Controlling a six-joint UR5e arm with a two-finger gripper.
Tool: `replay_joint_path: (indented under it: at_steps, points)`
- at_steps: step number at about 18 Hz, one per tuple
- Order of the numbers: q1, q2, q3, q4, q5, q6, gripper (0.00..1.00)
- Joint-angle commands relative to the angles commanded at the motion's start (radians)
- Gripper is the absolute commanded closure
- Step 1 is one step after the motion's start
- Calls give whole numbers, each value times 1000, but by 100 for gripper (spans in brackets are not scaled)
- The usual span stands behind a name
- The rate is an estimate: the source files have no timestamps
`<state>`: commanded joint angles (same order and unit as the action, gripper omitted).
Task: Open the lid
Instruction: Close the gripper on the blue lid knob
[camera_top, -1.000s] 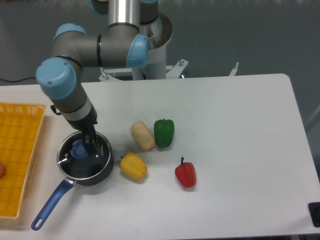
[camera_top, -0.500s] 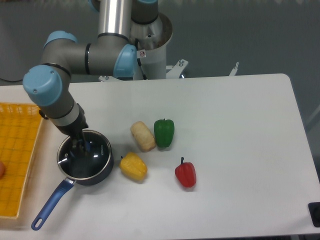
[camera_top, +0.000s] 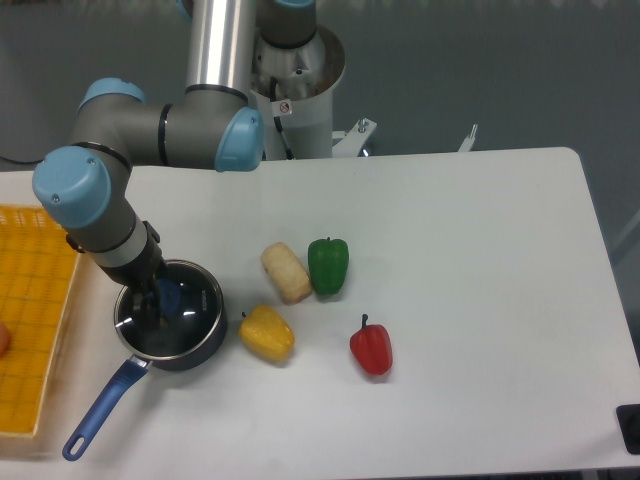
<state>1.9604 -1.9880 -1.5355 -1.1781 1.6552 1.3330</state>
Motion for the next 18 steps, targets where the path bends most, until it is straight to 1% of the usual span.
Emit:
replay_joint_path:
  at_steps: [14,18]
  points:
    - [0,-35,-5,2,-2,-17,1]
    - [-2,-41,-5,2,-2,-44,15]
